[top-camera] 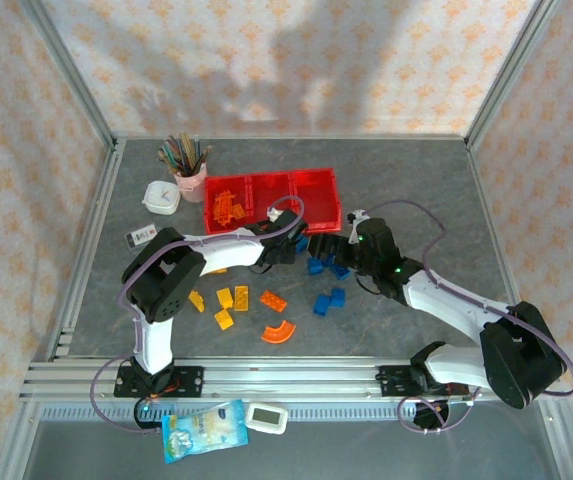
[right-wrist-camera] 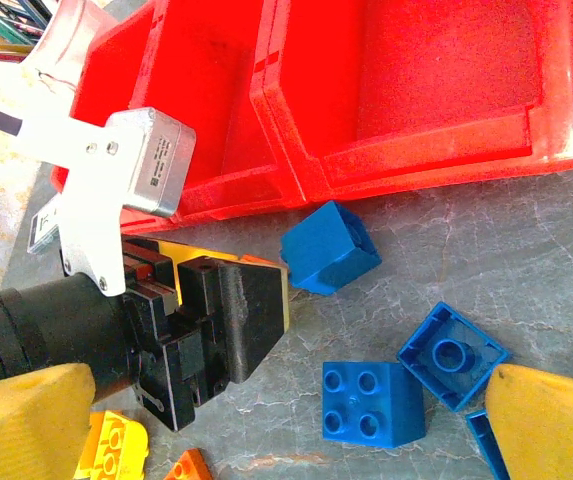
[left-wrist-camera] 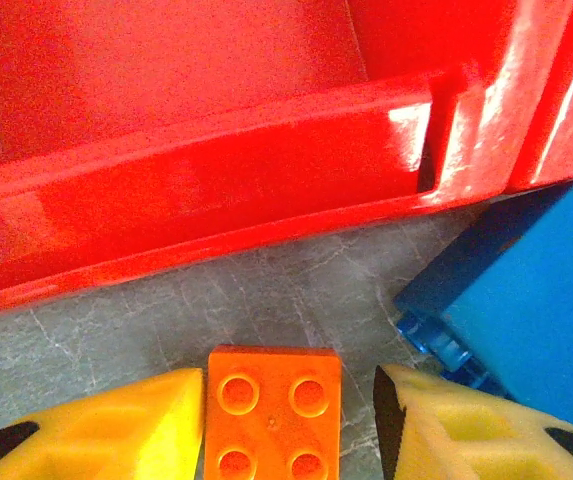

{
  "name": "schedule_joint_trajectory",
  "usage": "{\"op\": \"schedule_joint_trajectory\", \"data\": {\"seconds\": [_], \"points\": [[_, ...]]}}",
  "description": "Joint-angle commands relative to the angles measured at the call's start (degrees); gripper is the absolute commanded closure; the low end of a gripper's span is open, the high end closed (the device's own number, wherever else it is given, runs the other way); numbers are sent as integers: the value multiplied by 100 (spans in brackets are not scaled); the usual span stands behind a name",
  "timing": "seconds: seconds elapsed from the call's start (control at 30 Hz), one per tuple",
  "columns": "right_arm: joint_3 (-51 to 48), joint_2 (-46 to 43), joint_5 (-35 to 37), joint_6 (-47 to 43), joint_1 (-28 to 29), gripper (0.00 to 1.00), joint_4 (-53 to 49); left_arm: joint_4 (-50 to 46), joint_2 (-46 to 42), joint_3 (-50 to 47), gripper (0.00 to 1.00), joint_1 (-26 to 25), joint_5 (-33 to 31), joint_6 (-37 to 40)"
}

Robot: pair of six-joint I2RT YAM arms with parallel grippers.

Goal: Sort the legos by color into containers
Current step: Pick up the lego from the center of the table.

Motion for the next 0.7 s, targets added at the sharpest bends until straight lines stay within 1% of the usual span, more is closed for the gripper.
{"op": "schedule_joint_trajectory", "data": {"seconds": [0.0, 0.1, 0.17, 0.27, 0.43, 0.67], "points": [[8, -102, 162, -39, -46, 0, -19, -213, 1, -132, 51, -29, -276, 113], [17, -86, 153, -41, -46, 0, -4, -198, -31, -214, 53, -29, -365, 113], [26, -67, 153, -35, -46, 0, -1, -202, 16, -212, 54, -29, -330, 122], [35, -66, 153, -36, -46, 0, -10, -193, 65, -194, 58, -29, -304, 113], [94, -115, 177, -75, -46, 0, -124, -201, -31, -219, 62, -29, -189, 102], [509, -210, 401, -431, -46, 0, -718, -188, -1038, -678, 62, -29, -117, -38]]}}
